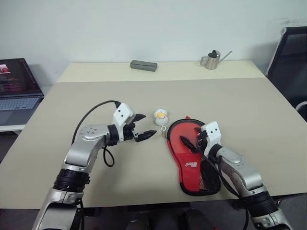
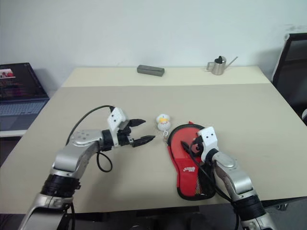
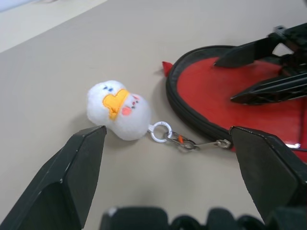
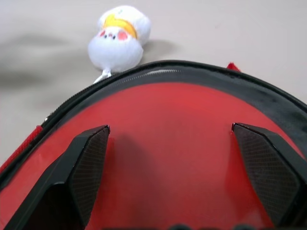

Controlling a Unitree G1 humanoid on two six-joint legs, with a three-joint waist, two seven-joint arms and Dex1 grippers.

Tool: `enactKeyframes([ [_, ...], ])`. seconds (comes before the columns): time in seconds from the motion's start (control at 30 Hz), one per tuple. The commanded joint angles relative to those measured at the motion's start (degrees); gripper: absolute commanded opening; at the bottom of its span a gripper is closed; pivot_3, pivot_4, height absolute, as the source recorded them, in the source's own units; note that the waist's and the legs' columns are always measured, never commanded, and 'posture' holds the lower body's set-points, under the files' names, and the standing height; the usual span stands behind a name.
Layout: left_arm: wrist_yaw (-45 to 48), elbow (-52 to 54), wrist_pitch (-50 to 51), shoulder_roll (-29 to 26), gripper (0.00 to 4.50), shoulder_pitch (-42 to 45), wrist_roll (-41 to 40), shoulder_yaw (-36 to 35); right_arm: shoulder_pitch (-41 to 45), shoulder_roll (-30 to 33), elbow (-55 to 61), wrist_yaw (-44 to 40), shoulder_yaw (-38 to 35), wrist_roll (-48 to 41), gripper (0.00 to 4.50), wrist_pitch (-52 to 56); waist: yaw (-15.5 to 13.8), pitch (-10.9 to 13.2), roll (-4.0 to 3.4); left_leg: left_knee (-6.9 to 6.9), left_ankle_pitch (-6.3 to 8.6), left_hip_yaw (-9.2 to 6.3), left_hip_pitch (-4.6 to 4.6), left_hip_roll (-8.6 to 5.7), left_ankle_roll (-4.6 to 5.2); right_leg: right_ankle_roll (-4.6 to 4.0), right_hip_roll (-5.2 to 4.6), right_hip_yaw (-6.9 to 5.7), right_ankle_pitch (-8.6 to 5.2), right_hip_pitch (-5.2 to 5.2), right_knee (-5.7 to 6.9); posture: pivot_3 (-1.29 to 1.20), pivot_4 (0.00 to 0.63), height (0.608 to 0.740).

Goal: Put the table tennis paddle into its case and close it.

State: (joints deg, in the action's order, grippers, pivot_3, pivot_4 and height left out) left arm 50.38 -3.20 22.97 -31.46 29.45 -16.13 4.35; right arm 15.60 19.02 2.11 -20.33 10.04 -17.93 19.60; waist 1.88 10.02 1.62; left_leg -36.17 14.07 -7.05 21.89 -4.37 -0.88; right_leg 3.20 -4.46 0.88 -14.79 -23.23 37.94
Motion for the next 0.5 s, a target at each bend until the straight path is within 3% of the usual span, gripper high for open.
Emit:
enactKeyframes([
  [0.03, -1.5, -0.9, -1.4, 0.6, 4.5, 2.1, 0.5, -1.4, -1.1, -0.9, -1.9, -2.9, 0.6, 1.7, 4.47, -2.2, 0.0, 0.0, 0.0, 0.0, -0.01, 0.0, -0.01, 0.01, -0.01, -0.01, 0.02, 0.0, 0.01, 0.0, 0.01, 0.0, 0.15, 0.74],
  [0.23, -6.8, -11.1, -4.1, 5.4, 4.5, 7.5, 4.8, 0.4, -0.8, -3.8, -2.9, -4.6, 0.9, 2.3, 4.47, -1.9, -0.1, -0.1, 0.2, -0.05, -0.07, -0.05, -0.08, 0.04, -0.12, -0.08, 0.08, -0.04, 0.11, 0.06, 0.04, 0.0, 0.15, 0.74],
  [0.5, -10.4, -32.4, -11.5, 12.1, 4.5, 18.3, 10.2, 1.6, -0.3, -6.8, -3.5, -4.9, 0.7, 3.8, 4.47, -1.4, 0.0, -0.2, 0.27, -0.15, -0.12, -0.06, -0.08, 0.06, -0.21, -0.05, 0.16, -0.01, 0.25, 0.07, 0.06, 0.0, 0.15, 0.74],
])
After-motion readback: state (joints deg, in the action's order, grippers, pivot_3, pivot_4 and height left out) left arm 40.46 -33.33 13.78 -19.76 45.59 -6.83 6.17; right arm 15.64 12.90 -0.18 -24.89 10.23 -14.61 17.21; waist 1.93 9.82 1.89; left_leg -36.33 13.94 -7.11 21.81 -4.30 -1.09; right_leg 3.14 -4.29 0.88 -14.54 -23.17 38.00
